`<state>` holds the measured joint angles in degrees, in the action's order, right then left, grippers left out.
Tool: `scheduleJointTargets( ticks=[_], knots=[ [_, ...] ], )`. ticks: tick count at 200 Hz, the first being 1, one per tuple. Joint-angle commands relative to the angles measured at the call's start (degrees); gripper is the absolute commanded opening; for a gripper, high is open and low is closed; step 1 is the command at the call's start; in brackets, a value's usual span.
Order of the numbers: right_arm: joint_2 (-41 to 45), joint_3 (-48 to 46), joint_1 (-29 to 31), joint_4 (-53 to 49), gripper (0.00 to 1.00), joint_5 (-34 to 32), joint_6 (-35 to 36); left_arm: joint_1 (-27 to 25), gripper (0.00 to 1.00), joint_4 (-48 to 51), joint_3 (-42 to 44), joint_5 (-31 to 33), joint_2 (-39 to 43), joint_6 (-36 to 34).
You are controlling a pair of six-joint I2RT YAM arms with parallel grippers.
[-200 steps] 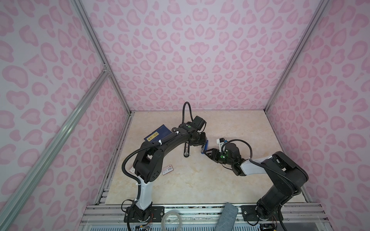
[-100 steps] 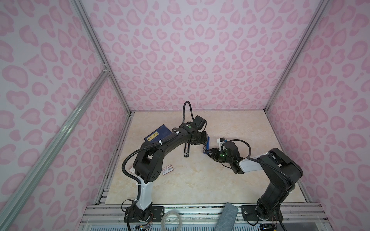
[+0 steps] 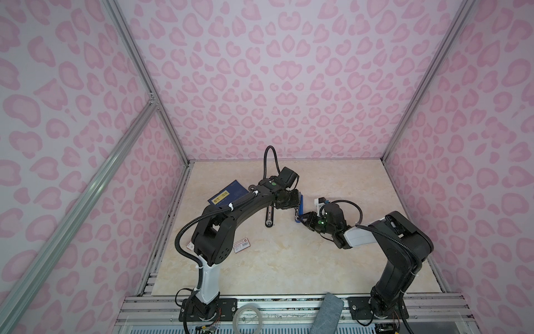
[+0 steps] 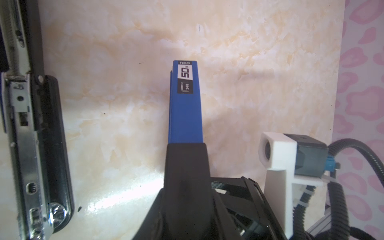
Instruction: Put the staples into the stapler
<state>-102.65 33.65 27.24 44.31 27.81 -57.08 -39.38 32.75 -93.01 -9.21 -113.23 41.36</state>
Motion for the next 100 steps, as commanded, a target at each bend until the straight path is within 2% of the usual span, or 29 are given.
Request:
scheduleJointTargets(
  ticks=[1,26,46,100],
  knots=[
    [-0.62,0.36,-0.26,3.05,0.13,-2.86,1.92,-0.35,0.03,0.87,-0.11,-5.11,0.82,0.56],
    [-1.21,0.28,-0.32,3.44,0.0,-2.1,1.97,-0.35,0.03,1.87,-0.97,-3.96,0.74,-0.03],
    [-2.0,-0.37,-0.28,3.91,0.0,-0.64,1.97,0.11,0.03,3.19,-2.79,-3.2,0.17,-0.82],
    [-2.99,-6.77,-0.27,9.72,0.0,8.43,1.36,3.13,0.03,7.81,-10.72,-1.53,-2.29,-3.85]
  ],
)
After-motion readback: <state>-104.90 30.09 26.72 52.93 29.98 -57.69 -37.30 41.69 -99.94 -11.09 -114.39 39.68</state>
